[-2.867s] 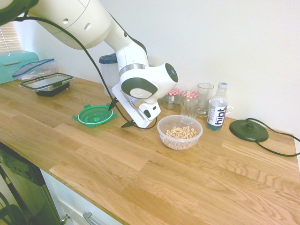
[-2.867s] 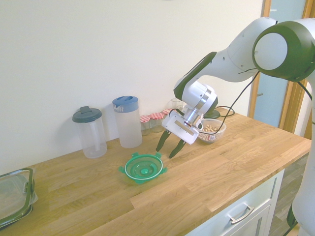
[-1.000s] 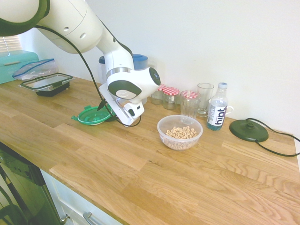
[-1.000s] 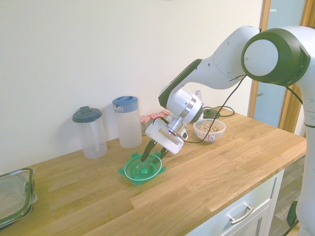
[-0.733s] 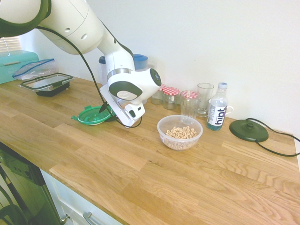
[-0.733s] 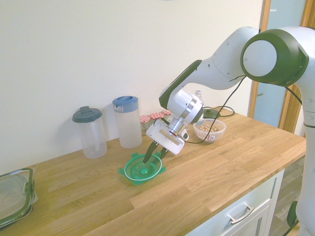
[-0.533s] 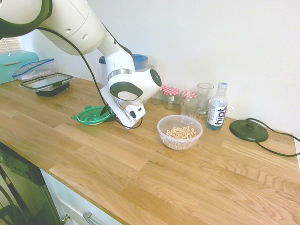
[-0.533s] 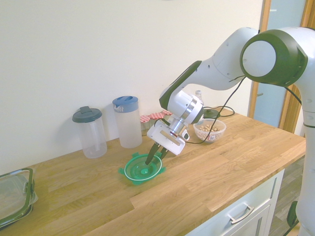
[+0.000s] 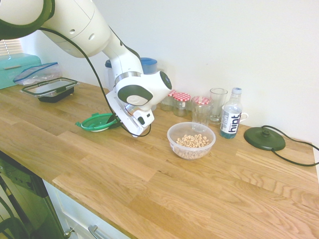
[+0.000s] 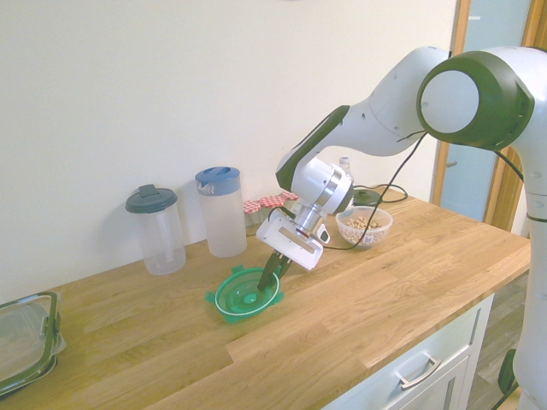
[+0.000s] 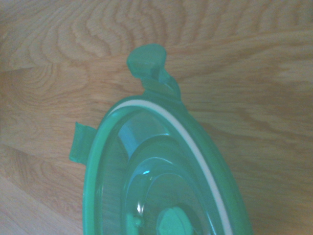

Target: Cover the lid of food container

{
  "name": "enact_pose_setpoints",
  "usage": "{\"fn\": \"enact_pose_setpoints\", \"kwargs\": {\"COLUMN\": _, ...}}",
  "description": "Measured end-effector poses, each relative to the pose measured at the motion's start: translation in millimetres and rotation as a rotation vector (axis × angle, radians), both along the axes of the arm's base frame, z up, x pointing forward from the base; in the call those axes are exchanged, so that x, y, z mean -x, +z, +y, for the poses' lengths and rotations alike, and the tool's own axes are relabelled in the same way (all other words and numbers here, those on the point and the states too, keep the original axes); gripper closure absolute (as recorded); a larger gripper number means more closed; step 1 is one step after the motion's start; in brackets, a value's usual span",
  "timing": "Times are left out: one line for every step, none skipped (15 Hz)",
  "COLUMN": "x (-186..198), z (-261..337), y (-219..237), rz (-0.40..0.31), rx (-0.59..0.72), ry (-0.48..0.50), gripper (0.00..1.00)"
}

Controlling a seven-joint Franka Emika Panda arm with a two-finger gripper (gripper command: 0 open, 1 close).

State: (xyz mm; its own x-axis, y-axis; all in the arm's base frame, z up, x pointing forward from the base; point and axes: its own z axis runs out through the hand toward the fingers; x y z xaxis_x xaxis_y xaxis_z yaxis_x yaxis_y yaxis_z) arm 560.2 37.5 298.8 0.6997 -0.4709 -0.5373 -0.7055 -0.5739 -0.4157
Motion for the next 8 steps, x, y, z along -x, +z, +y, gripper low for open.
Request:
{"fn": "enact_pose_setpoints", "kwargs": {"x": -3.4, "z": -1.0, "y": 14.3, "rz": -0.001, "rx": 0.041, "ry": 0.028, "gripper": 1.0}}
{"fn": "enact_pose_setpoints", "kwargs": {"x": -6.8, "z": -0.1, "y": 33.3, "rz": -0.016, "rx": 0.088, "ry": 0.056, "gripper": 1.0}}
{"fn": "enact_pose_setpoints", "kwargs": {"x": -9.6, "z": 2.2, "y": 58.2, "rz": -0.041, "rx": 0.148, "ry": 0.082, "gripper": 1.0}}
{"fn": "enact_pose_setpoints", "kwargs": {"x": -10.4, "z": 5.5, "y": 87.7, "rz": -0.065, "rx": 0.215, "ry": 0.103, "gripper": 1.0}}
{"fn": "enact_pose_setpoints", "kwargs": {"x": -8.5, "z": 8.0, "y": 124.0, "rz": -0.087, "rx": 0.289, "ry": 0.123, "gripper": 1.0}}
{"fn": "enact_pose_setpoints", "kwargs": {"x": -4.3, "z": 7.5, "y": 158.0, "rz": -0.106, "rx": 0.365, "ry": 0.136, "gripper": 1.0}}
{"fn": "enact_pose_setpoints", "kwargs": {"x": 1.4, "z": 3.8, "y": 186.6, "rz": -0.124, "rx": 0.44, "ry": 0.142, "gripper": 1.0}}
{"fn": "enact_pose_setpoints", "kwargs": {"x": 6.6, "z": -2.6, "y": 207.8, "rz": -0.144, "rx": 0.517, "ry": 0.148, "gripper": 1.0}}
